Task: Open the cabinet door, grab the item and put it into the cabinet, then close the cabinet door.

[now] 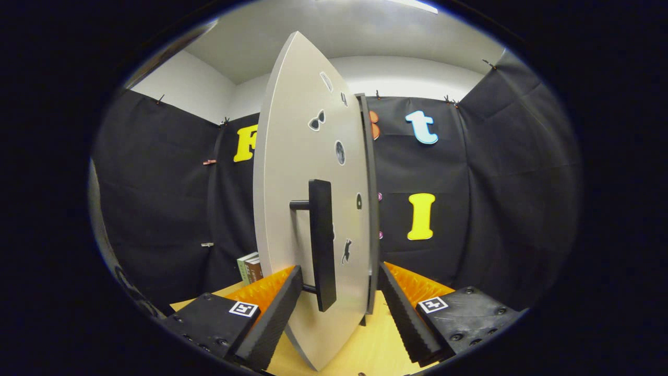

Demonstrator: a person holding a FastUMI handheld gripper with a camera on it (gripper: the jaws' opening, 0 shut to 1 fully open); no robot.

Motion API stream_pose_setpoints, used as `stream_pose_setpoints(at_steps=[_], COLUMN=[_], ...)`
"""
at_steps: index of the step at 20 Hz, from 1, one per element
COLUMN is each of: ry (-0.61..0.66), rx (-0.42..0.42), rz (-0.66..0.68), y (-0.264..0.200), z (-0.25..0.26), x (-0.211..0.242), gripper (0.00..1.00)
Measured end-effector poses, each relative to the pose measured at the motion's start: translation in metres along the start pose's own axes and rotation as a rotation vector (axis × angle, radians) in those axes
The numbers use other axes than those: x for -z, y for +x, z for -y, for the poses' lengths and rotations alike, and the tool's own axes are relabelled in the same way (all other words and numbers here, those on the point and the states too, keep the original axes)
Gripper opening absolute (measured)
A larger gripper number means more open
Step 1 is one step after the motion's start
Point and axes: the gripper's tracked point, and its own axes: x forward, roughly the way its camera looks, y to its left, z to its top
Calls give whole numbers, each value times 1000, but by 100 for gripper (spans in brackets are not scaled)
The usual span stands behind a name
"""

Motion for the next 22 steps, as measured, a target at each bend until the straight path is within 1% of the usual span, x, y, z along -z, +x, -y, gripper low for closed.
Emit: stream_pose_setpoints(at_steps=[2, 3, 5, 8, 12, 14, 16, 18, 20, 22], ry=[-17, 1, 40, 88, 22, 7, -27, -61, -24, -2], rx=[-22, -31, -50, -110, -138, -136, -100, -24, 30, 108], rz=[-18, 6, -8, -13, -11, -7, -8, 20, 30, 36], y=[19, 28, 57, 86, 97, 102, 118, 138, 151, 144], z=[-22, -36, -60, -108, -138, -141, -132, -115, -109, -97], x=[10, 6, 15, 22, 22, 17, 7, -12, -22, -27], gripper=[96, 96, 95, 96, 97, 96, 97, 97, 97, 97])
